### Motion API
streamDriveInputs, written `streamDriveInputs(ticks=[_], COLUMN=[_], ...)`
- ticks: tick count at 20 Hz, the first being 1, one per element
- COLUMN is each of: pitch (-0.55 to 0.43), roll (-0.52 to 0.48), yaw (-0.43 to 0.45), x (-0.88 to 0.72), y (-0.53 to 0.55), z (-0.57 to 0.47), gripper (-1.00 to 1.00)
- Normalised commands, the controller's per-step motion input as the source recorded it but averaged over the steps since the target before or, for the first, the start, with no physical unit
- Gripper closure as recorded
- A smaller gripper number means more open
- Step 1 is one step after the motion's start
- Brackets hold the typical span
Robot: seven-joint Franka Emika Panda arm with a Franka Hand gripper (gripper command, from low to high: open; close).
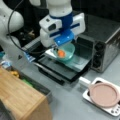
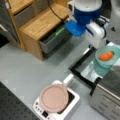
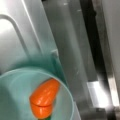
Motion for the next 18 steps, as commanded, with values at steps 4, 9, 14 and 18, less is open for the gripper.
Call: streamDriveInputs(ticks=[4, 9, 14, 18], pitch=[0.144, 0.173, 0.198, 0.195], roll=[-0.133, -0.131, -0.126, -0.094], yaw=[0.359, 0.331, 0.257, 0.208], x=[0.43, 0.38, 0.34, 0.34], y=[-0.29, -0.12, -0.07, -0.04], z=[0.15, 0.15, 0.15, 0.16], gripper=[-1.0, -1.0, -1.0, -1.0])
